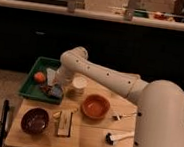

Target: Place sponge in purple bowl

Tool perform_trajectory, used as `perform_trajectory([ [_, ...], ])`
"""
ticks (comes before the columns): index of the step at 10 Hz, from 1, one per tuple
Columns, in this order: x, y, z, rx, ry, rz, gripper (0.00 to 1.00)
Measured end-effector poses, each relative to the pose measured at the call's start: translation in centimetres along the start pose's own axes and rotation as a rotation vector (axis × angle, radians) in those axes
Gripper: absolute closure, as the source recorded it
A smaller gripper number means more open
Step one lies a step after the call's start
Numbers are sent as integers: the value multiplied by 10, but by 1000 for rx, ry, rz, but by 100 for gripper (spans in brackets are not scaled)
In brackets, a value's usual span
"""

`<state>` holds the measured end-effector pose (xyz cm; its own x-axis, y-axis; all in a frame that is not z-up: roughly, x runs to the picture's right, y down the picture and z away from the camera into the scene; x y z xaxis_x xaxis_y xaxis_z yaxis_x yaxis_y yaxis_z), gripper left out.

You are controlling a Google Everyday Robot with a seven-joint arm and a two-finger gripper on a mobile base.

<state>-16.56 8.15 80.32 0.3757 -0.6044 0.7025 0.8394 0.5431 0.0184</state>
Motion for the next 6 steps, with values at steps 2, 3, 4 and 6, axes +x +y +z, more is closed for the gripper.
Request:
perform_trajectory([
  [2,-7,-1,3,-7,-16,-26,100],
  [3,-10,-3,5,-12,-26,-40,100],
  [4,-14,-5,8,-21,-36,-53,100],
  [6,-22,-9,12,-43,-57,-83,100],
])
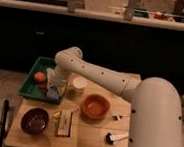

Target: Place sponge in purple bowl

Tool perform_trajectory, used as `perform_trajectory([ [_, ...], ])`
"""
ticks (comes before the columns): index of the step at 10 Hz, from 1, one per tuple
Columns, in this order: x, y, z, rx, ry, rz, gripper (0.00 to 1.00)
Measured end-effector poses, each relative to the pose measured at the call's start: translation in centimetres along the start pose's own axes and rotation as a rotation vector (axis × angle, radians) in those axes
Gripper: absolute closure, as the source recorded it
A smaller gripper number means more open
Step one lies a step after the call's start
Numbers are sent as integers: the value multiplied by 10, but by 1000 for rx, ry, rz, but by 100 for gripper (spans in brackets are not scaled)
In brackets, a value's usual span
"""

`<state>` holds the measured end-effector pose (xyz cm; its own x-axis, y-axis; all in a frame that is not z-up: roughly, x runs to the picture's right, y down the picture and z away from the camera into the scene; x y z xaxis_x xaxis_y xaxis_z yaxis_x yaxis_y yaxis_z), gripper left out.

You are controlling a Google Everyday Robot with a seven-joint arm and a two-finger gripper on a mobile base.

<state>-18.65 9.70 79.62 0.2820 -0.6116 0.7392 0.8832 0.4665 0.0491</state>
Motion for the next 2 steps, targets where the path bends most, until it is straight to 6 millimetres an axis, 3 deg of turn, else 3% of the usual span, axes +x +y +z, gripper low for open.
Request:
perform_trajectory([
  [2,-5,0,1,-11,-13,-12,100],
])
